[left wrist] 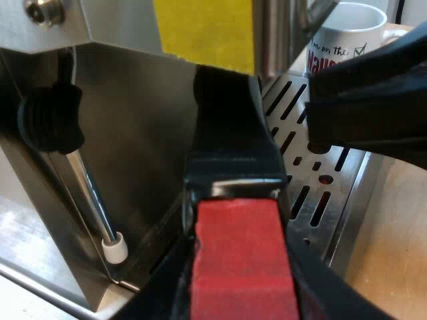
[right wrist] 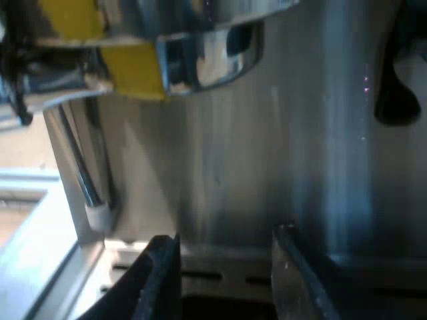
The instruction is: Put the handle in the coffee machine
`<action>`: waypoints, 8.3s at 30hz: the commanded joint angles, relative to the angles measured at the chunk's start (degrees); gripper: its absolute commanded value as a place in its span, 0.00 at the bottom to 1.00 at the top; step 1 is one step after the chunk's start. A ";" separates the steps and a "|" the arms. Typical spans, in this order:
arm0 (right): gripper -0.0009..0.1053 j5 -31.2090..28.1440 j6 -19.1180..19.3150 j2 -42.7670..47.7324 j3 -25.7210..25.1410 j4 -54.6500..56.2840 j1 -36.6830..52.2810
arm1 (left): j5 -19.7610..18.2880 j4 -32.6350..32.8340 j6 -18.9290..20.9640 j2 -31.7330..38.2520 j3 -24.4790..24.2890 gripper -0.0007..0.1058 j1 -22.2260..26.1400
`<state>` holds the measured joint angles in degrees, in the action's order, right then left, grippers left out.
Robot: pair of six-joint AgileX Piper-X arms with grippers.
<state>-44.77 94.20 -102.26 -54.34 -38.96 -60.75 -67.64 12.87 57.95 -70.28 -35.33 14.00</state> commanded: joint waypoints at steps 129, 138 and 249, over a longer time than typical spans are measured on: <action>0.34 -2.48 27.33 -16.98 -12.29 -40.93 3.25 | -0.29 -8.55 5.61 -1.60 -1.62 0.01 8.55; 0.34 -2.48 27.33 -16.98 -12.29 -40.93 3.25 | 1.74 -8.45 3.81 -2.04 -1.62 0.01 8.37; 0.58 -4.71 27.06 -16.98 -12.29 -33.62 3.38 | -6.93 25.48 -5.97 3.54 -1.60 0.01 -3.82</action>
<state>-50.24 121.46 -120.57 -65.73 -71.40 -57.44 -69.46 37.33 52.32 -67.82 -36.53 10.76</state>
